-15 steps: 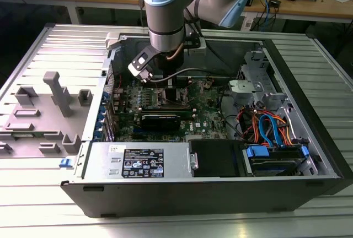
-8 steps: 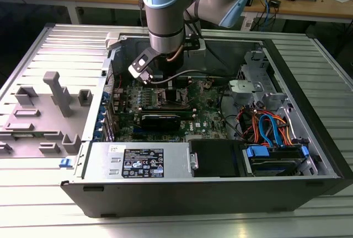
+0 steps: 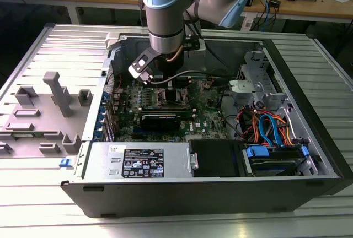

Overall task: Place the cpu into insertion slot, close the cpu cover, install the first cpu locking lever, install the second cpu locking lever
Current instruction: 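Place the cpu into insertion slot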

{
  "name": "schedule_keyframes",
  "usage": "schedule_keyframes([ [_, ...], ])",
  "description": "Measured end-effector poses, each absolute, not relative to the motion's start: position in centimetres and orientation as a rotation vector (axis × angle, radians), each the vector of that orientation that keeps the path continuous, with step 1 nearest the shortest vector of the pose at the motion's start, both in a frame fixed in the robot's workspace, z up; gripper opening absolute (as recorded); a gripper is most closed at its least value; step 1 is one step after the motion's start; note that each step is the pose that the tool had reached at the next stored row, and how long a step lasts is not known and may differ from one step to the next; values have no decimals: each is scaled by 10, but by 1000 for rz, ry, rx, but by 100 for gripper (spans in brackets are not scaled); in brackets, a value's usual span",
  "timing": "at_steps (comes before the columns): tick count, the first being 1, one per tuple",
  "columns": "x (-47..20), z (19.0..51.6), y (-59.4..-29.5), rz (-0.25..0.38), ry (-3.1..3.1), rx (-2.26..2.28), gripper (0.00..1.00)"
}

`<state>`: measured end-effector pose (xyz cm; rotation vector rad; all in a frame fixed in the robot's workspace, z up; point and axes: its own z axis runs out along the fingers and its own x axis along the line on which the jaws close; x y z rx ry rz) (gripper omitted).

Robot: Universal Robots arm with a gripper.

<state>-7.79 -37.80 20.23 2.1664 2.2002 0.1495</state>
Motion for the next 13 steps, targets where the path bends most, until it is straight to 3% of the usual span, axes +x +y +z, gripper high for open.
schedule_keyframes([
  [13, -78, 200, -378, 149, 2196, 2171, 54],
])
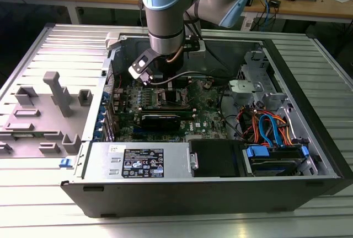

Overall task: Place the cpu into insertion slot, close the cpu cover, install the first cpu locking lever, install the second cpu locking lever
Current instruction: 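Place the cpu into insertion slot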

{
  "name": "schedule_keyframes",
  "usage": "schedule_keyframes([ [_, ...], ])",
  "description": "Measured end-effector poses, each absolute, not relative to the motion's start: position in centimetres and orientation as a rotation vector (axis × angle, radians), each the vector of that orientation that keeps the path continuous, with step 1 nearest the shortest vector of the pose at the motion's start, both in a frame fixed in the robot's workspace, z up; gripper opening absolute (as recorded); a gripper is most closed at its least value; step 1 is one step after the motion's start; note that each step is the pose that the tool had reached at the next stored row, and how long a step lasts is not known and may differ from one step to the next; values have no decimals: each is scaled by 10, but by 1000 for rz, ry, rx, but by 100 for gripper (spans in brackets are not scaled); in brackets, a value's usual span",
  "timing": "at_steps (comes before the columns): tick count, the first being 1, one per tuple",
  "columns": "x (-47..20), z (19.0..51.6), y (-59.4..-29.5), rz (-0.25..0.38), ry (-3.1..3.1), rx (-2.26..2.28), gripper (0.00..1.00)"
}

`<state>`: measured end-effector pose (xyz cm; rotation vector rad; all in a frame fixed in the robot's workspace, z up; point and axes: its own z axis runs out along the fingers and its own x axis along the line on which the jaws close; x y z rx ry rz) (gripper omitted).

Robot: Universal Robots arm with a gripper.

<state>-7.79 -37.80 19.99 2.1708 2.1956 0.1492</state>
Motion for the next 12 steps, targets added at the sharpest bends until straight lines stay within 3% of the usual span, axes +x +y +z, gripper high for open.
schedule_keyframes([
  [5, -78, 200, -378, 149, 2195, 2171, 55],
  [6, -78, 200, -378, 149, 2195, 2171, 62],
  [12, -78, 199, -378, 149, 2195, 2172, 62],
])
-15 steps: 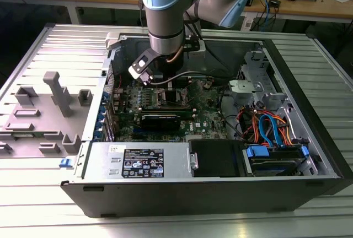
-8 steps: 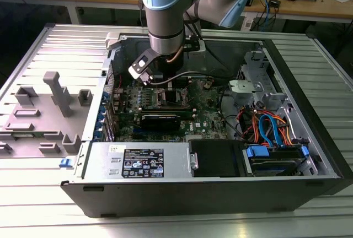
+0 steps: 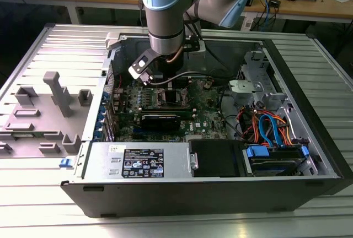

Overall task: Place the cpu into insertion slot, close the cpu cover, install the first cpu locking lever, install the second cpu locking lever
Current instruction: 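Place the cpu into insertion slot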

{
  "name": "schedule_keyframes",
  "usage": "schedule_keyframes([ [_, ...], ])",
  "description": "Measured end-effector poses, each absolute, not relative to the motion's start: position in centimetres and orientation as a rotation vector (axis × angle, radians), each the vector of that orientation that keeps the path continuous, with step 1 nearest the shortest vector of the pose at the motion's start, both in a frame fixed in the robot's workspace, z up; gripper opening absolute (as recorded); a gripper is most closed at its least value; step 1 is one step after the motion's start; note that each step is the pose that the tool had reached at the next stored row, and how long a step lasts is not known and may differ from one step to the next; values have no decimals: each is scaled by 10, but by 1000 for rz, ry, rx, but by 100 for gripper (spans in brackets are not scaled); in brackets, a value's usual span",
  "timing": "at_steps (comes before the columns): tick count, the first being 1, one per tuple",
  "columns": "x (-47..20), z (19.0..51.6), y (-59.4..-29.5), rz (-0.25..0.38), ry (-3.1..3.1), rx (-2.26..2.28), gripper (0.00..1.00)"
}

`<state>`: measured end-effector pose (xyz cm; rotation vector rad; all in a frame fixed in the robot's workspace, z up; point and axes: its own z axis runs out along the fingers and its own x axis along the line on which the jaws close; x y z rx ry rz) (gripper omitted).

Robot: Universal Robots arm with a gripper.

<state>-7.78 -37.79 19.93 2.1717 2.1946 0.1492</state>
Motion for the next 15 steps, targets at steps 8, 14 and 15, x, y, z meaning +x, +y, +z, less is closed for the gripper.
schedule_keyframes([
  [8, -77, 198, -378, 149, 2195, 2172, 62],
  [14, -77, 198, -378, 149, 2195, 2171, 69],
  [15, -77, 198, -378, 149, 2195, 2171, 69],
])
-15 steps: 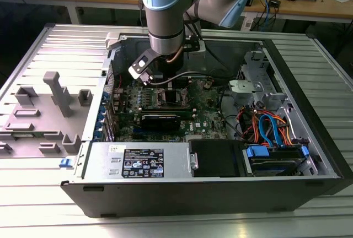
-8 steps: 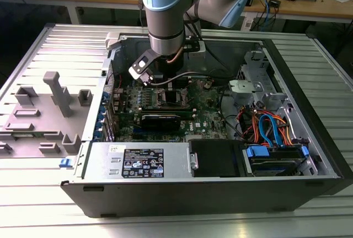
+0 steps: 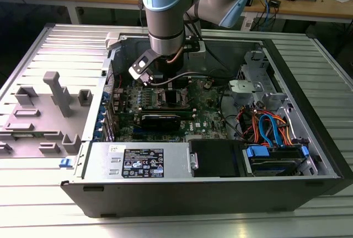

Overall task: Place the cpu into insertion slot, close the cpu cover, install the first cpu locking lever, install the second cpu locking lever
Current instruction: 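Place the cpu into insertion slot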

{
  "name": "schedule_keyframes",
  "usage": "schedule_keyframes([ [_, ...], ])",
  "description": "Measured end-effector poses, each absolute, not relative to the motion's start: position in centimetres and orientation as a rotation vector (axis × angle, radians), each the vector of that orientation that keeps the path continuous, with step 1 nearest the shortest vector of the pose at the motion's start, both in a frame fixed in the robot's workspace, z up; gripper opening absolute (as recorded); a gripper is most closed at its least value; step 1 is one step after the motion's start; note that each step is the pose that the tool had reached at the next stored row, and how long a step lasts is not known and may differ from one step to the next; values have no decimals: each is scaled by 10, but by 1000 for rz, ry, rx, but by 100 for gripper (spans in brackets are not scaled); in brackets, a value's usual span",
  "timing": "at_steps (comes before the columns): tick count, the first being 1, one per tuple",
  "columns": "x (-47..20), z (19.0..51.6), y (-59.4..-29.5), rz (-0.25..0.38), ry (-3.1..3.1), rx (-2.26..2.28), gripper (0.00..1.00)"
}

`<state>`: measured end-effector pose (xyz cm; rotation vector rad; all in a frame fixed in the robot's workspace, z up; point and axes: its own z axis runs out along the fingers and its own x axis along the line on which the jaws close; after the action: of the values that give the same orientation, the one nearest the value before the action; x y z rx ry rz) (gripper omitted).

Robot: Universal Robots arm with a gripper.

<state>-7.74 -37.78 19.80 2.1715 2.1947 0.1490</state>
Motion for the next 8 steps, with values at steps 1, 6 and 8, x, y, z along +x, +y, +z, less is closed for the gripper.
schedule_keyframes([
  [1, -77, 198, -378, 149, 2195, 2171, 69],
  [6, -76, 201, -378, 143, 2195, 2171, 69],
  [8, -75, 203, -378, 132, 2198, 2178, 69],
])
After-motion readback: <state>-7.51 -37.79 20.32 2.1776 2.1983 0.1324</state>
